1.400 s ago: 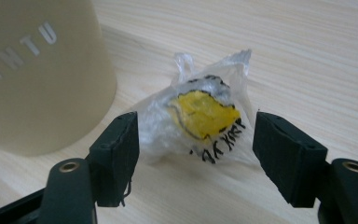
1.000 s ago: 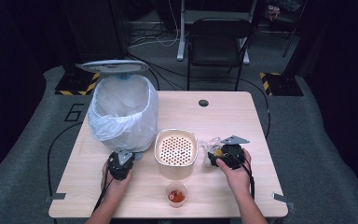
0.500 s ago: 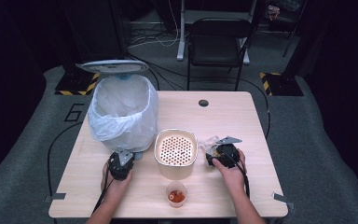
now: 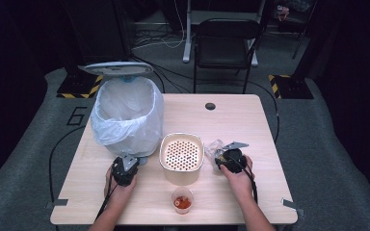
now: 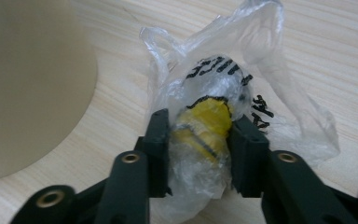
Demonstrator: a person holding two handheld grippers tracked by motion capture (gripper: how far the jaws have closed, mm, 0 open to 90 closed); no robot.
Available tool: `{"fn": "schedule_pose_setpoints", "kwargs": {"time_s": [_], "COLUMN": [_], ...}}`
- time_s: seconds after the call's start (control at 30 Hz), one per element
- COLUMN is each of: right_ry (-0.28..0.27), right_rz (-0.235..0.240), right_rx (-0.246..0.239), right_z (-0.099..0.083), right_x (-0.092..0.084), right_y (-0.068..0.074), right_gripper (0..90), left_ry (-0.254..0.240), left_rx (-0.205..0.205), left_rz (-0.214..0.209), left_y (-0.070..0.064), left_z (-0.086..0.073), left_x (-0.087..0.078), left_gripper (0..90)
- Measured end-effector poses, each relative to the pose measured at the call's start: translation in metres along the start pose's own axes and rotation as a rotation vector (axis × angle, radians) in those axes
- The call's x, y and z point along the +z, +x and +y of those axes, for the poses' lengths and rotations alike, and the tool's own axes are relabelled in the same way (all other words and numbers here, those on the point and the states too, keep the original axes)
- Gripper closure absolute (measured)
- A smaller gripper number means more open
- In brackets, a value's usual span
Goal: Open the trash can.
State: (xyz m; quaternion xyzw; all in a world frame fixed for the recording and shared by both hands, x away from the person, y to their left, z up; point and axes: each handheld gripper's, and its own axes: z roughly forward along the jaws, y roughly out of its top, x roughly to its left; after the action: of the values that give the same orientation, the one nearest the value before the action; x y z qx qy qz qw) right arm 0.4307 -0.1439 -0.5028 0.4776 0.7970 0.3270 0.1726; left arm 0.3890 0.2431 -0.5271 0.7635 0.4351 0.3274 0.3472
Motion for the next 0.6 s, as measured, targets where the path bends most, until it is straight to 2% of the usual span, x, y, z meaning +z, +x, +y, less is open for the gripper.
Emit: {"fn": "schedule_pose_setpoints", "kwargs": {"time_s": [0.07, 0.1, 0.17, 0.4, 0.43, 0.5, 0.53, 0.57, 0.6], "right_ry": [0.016, 0.008, 0.007, -0.019, -0.023, -0.038, -0.044, -0.056, -0.053], "right_rz": [0.007, 0.016, 0.023, 0.013, 0.008, 0.013, 0.013, 0.02, 0.022], "right_rx": [0.024, 0.002, 0.011, -0.026, -0.015, -0.042, -0.029, -0.066, -0.051], "right_z": [0.001, 0.002, 0.004, 0.018, 0.021, 0.026, 0.029, 0.033, 0.036], "right_x": [-0.003, -0.003, -0.006, -0.027, -0.032, -0.04, -0.044, -0.051, -0.054], "right_y": [0.0, -0.003, -0.004, -0.007, -0.006, -0.009, -0.008, -0.01, -0.009], "right_gripper": [67.9, 68.4, 69.1, 69.0, 69.0, 69.0, 69.1, 69.0, 69.0], "left_ry": [0.006, 0.006, 0.007, 0.014, 0.014, 0.015, 0.01, 0.004, 0.007], "left_rx": [0.003, 0.002, -0.001, -0.022, -0.022, -0.019, -0.009, -0.004, -0.004], "left_rz": [-0.004, -0.004, -0.006, -0.026, -0.026, -0.023, -0.014, -0.007, -0.009], "left_y": [0.0, 0.0, 0.0, 0.002, 0.002, 0.001, 0.0, 0.0, 0.0], "left_z": [0.0, 0.0, 0.0, 0.0, 0.0, 0.0, 0.0, 0.0, 0.0], "left_x": [0.0, 0.0, 0.0, -0.001, -0.001, -0.001, -0.001, 0.0, 0.0], "left_gripper": [90.0, 90.0, 90.0, 90.0, 90.0, 90.0, 90.0, 90.0, 90.0]}}
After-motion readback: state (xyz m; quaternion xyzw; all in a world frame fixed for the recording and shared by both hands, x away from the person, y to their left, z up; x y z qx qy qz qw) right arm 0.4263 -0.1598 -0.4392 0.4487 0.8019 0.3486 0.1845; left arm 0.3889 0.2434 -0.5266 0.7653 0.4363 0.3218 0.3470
